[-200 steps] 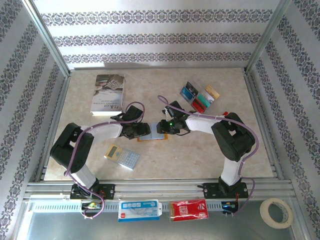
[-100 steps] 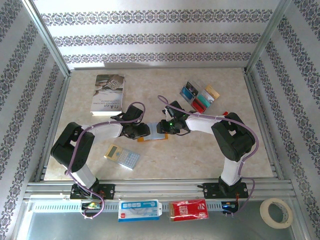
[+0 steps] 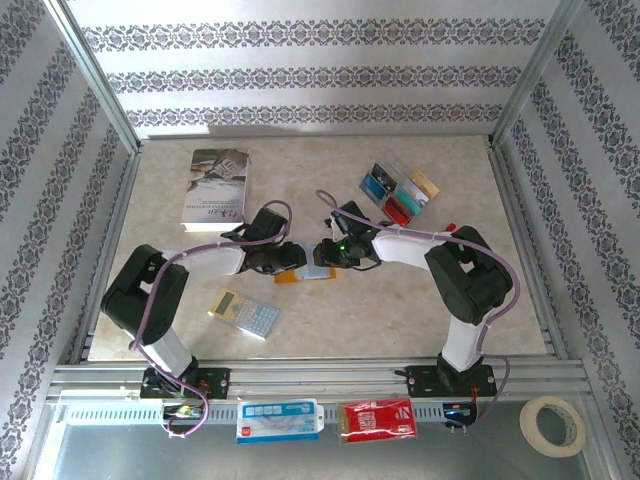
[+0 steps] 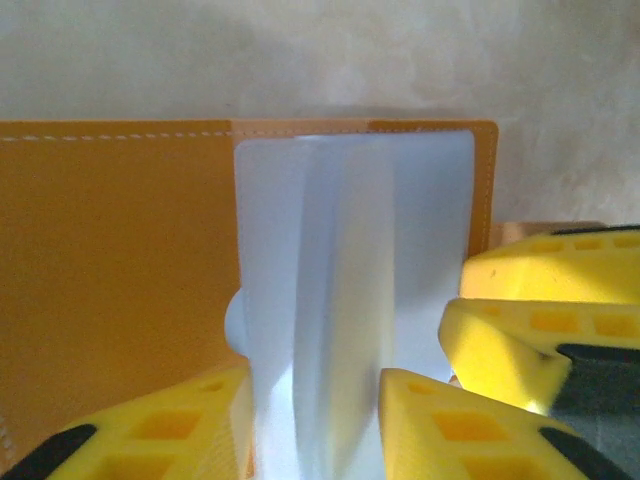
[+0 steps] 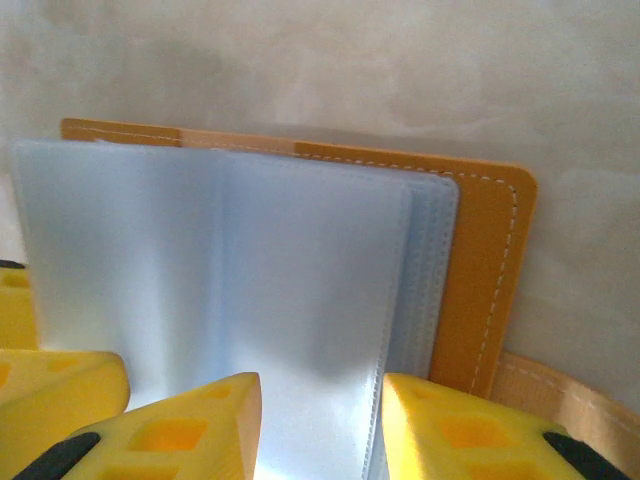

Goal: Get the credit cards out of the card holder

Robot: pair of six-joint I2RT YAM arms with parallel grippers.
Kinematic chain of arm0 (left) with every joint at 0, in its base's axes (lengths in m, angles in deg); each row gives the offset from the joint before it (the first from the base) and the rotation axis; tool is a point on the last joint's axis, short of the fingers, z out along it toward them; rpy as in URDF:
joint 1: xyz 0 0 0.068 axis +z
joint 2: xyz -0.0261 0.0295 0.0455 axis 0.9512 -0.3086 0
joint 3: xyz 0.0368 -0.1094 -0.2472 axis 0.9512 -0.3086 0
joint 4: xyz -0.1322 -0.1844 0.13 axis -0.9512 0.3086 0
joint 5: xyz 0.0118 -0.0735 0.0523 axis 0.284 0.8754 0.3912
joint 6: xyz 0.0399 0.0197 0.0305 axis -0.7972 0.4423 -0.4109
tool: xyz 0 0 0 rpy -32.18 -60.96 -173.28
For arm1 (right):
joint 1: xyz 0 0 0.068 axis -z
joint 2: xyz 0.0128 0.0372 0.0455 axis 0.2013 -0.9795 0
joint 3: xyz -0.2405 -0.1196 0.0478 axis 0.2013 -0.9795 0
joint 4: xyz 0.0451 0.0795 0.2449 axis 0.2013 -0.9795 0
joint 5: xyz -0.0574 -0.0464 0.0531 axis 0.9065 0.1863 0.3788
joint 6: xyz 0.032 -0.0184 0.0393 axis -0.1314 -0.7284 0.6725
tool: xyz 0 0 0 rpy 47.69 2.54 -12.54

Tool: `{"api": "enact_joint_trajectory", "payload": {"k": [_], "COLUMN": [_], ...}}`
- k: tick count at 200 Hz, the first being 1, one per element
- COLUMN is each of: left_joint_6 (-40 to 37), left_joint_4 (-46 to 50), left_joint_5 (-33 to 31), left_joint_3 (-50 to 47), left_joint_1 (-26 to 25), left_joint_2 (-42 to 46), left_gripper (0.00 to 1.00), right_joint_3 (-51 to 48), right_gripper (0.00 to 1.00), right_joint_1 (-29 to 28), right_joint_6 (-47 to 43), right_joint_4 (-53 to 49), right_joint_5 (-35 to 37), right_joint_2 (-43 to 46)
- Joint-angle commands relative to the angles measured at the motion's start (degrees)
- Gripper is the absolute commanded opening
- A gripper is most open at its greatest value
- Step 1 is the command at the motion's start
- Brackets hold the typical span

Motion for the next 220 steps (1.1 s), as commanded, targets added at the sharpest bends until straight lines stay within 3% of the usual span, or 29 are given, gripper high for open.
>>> {"api": "enact_joint_trajectory", "payload": {"k": [1, 53, 99, 112, 123, 148, 185, 220], "left_joint_6": [0.72, -2.65, -10.88, -13.93, -16.24, -21.88, -30.98, -36.12], "left_joint_4": [4.01, 12.39, 12.75, 10.04, 7.19, -2.01, -25.33, -32.68], "left_joint_5": [-4.75, -18.87, -38.71, -43.54, -46.42, -51.24, -59.59, -60.53], "left_joint_3": [0.4, 0.41, -3.71, -6.23, -8.94, -15.79, -28.89, -32.89], "left_joint_1": [0.56, 6.38, 11.1, 12.07, 13.07, 15.16, 16.03, 17.08], "left_joint_2": [6.74, 23.21, 37.21, 40.36, 42.47, 45.06, 45.4, 41.76], "left_gripper": [0.43, 0.65, 1.0, 1.0, 1.0, 1.0, 1.0, 1.0], "right_joint_3": [-0.53, -2.72, -8.71, -11.48, -15.21, -22.76, -27.31, -31.69], "right_gripper": [0.39, 0.54, 0.75, 0.91, 0.98, 0.98, 0.98, 0.98], "right_joint_1": [1.22, 5.86, 14.97, 16.22, 17.25, 20.01, 23.94, 27.35], "right_joint_6": [3.43, -2.11, -11.66, -15.44, -17.52, -20.16, -20.4, -18.25], "right_joint_4": [1.37, -3.3, -2.0, 0.61, 4.69, 11.98, 16.19, 23.56], "right_joint_5": [-0.72, 16.13, 31.76, 36.39, 40.14, 45.86, 55.64, 60.96], "right_joint_2": [8.41, 26.82, 39.28, 42.17, 44.58, 48.58, 46.99, 42.22]}}
